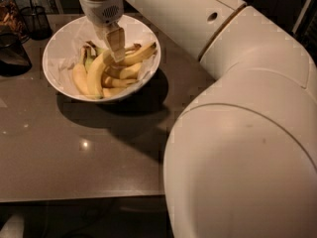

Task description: Pick banana from white bowl

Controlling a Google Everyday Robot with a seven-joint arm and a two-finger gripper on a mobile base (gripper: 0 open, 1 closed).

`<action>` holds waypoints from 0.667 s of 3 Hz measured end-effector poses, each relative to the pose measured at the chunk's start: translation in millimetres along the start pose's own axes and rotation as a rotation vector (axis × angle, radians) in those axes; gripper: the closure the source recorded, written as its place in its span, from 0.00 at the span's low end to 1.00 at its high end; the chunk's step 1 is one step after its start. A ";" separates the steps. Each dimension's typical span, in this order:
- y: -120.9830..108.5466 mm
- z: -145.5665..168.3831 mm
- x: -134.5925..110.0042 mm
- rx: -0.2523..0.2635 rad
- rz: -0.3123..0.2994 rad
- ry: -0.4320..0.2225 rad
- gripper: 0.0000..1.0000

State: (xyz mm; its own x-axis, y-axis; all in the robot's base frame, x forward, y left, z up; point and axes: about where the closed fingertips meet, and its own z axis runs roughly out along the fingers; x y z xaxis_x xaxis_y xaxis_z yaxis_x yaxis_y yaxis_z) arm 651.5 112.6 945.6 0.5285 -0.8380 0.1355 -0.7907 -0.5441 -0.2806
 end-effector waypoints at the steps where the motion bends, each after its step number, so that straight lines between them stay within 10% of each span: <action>1: -3.3 3.8 1.3 -0.005 0.000 0.001 0.46; 2: -7.4 6.7 -1.6 -0.009 -0.009 -0.003 0.52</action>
Offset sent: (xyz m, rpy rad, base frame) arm -0.0061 -0.0056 -0.0064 -0.0664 0.0745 0.0012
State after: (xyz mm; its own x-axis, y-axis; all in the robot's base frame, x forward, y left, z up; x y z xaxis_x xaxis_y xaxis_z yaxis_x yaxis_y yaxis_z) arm 658.6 118.2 941.2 0.5362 -0.8332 0.1354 -0.7889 -0.5516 -0.2707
